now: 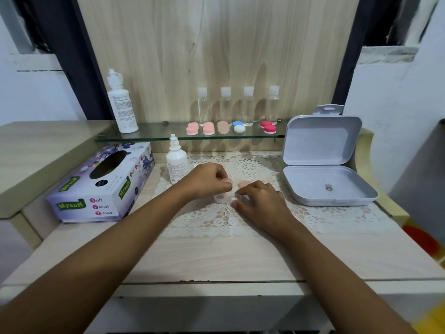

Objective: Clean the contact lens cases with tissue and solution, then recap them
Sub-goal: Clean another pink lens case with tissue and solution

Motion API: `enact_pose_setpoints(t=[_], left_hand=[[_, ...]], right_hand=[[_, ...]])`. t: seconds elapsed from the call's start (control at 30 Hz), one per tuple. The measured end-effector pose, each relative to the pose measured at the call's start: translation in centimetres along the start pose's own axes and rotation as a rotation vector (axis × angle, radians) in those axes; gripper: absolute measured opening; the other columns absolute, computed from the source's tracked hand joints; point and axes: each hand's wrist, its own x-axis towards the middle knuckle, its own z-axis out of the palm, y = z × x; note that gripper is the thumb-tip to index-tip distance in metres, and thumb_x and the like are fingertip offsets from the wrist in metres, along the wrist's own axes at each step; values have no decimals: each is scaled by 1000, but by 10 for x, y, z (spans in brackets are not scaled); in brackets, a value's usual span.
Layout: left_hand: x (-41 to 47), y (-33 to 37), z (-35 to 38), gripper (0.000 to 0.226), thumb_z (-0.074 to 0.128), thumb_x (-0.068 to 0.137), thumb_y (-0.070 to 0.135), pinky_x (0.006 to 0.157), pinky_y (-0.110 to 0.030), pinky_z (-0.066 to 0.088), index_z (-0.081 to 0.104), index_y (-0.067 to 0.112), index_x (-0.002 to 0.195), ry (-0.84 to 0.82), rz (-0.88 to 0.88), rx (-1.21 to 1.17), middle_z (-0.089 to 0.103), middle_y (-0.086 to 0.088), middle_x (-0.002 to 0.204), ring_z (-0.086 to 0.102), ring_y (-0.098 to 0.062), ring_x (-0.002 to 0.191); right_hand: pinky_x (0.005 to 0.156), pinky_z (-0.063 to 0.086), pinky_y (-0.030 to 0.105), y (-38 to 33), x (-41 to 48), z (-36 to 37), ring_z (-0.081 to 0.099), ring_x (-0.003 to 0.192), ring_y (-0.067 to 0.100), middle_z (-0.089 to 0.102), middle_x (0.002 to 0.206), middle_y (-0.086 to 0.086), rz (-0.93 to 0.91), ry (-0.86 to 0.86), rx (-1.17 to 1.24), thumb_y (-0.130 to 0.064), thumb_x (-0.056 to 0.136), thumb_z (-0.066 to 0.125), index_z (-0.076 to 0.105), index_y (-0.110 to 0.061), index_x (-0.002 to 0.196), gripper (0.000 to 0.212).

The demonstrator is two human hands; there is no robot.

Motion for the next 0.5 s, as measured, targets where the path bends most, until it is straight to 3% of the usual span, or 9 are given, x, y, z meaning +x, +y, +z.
enact_pose_setpoints(t=[0.5], left_hand=[[-28,-16,11,17,60,84,26,62,-11,38,65,17,97,36,85,57,62,7,92,54,-2,79]], right_hand=[[96,31,35,0,0,0,42,117,19,52,126,-3,3,-12,-5,-46,86,54,60,-29,117,35]])
